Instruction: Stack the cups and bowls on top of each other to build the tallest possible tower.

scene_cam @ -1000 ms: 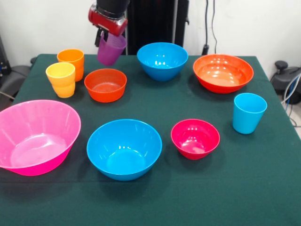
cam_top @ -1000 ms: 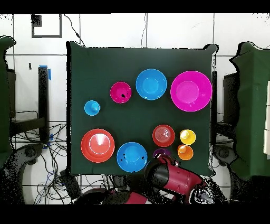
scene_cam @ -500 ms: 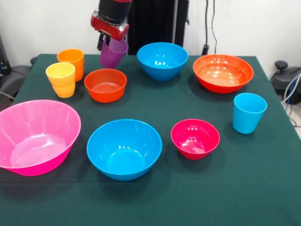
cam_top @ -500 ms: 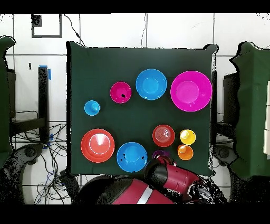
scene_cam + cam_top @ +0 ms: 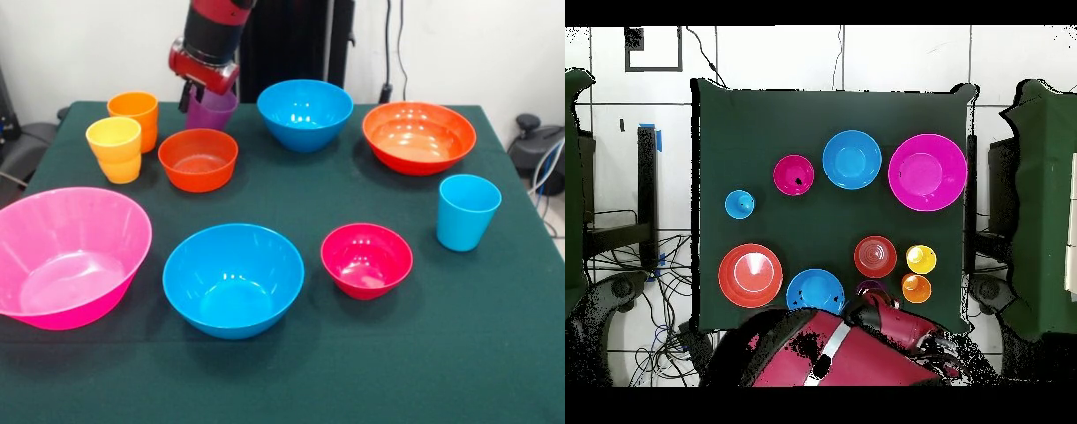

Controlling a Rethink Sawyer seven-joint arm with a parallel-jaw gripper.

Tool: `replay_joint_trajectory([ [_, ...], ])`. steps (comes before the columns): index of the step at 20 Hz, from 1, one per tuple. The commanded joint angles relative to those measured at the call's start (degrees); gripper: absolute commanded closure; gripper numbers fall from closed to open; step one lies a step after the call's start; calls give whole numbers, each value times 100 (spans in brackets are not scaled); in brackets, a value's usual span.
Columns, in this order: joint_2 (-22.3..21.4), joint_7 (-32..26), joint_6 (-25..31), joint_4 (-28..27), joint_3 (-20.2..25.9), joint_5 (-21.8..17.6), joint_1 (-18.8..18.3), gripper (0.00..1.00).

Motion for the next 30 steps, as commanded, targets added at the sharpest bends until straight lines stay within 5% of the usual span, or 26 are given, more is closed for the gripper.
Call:
replay_joint_trajectory([
  [1, 519, 875, -12, -891, 449, 489, 274, 100],
  [7, 290, 947, 159, -761, 89, 717, 727, 100],
  [15, -1961, 32, 3299, -121, -232, 318, 1076, 100],
  [22, -2941, -341, 4617, -290, -259, 22, 1229, 100],
  [26, -3132, -375, 4709, -377, -213, -148, 1177, 100],
  [30, -2828, 2, 3771, -365, 111, -211, 962, 100],
])
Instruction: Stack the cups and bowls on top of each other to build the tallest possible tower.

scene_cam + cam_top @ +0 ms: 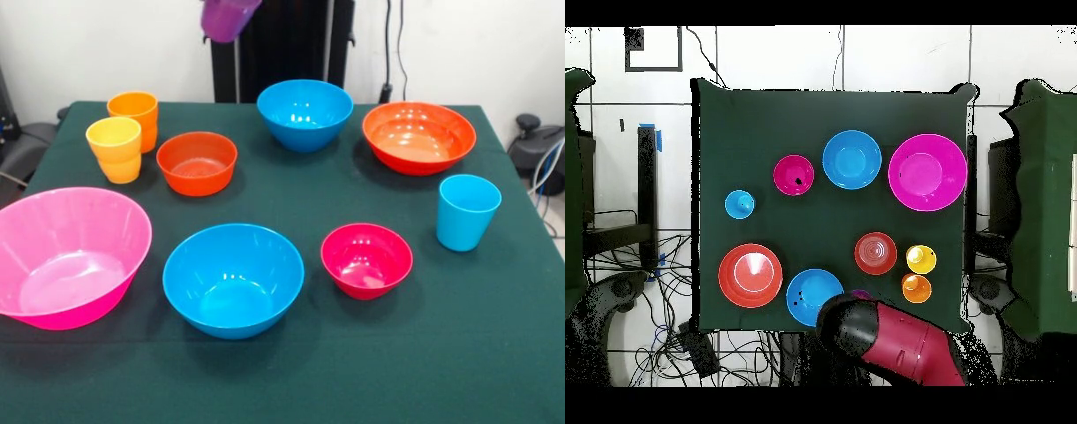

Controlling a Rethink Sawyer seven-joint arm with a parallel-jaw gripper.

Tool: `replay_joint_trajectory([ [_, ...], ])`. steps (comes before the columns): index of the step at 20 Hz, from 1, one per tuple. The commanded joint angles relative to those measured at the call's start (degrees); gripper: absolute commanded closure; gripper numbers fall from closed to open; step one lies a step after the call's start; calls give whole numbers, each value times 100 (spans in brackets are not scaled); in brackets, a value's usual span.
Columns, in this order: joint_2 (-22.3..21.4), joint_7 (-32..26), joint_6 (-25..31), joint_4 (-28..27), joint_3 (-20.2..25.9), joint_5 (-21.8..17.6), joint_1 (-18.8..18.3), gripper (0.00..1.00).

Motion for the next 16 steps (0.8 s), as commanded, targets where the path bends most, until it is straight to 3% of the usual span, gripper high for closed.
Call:
replay_joint_trajectory([
  [1, 222, 147, -702, -266, 723, -328, -182, 100],
  [6, 823, 665, -1976, -313, 896, -247, -298, 100],
  [9, 1096, 744, -2454, -364, 933, -189, -350, 100],
  [16, 1559, 1070, -2846, -390, 837, 282, -134, 100],
])
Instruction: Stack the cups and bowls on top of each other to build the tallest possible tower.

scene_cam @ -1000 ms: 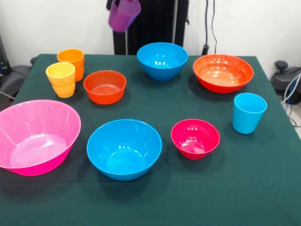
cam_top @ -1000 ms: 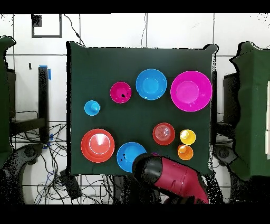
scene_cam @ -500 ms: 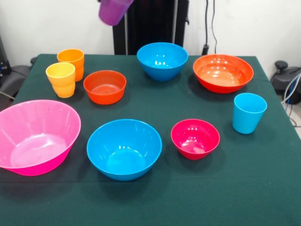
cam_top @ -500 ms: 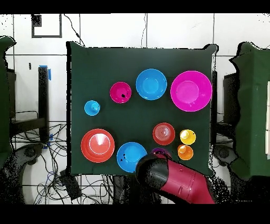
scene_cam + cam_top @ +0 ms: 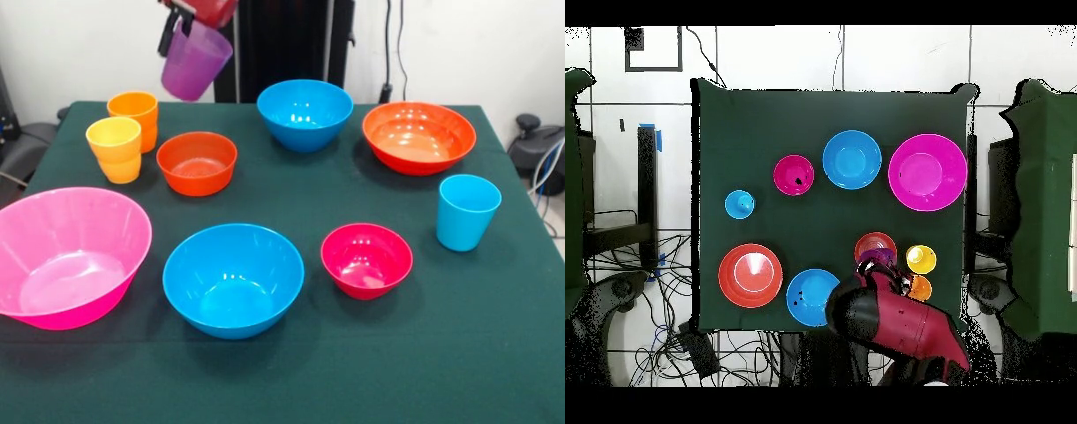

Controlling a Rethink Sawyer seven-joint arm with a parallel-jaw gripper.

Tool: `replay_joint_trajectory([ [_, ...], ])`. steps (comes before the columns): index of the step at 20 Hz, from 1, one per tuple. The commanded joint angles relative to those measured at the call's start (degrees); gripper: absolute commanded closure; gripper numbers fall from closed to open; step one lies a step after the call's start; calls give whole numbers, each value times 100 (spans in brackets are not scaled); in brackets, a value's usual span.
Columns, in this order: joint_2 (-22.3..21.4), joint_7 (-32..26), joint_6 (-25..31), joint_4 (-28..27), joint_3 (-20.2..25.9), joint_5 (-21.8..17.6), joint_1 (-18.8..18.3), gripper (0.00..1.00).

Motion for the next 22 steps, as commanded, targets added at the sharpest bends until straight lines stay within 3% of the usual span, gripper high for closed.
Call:
replay_joint_trajectory([
  [1, 829, 1076, -202, -242, 640, 315, 144, 100],
  [7, 963, 1179, -363, -181, 783, 613, 127, 100],
  [13, 987, 1310, -385, -14, 644, 857, 357, 100],
  [22, 1681, 1458, -1144, -345, 744, 1056, 328, 100],
])
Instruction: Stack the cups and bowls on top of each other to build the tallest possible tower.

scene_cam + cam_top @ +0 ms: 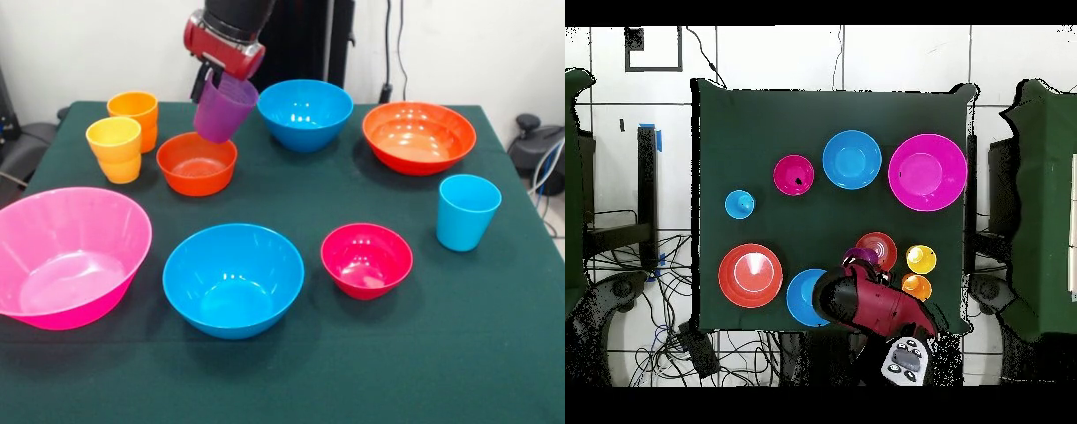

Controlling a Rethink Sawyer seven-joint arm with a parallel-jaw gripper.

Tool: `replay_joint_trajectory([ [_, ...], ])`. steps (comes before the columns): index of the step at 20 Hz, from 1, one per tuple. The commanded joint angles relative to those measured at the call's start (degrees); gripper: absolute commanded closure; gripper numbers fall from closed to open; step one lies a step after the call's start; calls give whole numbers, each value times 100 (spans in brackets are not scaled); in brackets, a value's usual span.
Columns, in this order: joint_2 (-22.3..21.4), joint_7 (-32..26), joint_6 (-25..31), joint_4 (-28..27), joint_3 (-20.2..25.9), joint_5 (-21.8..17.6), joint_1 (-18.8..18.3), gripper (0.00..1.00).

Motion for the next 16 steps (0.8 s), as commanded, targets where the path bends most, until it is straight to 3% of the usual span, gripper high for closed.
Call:
replay_joint_trajectory([
  [1, 675, 1199, -745, -384, 672, 349, 45, 100],
  [16, 1316, 1267, -1235, -739, 695, 483, 37, 100],
])
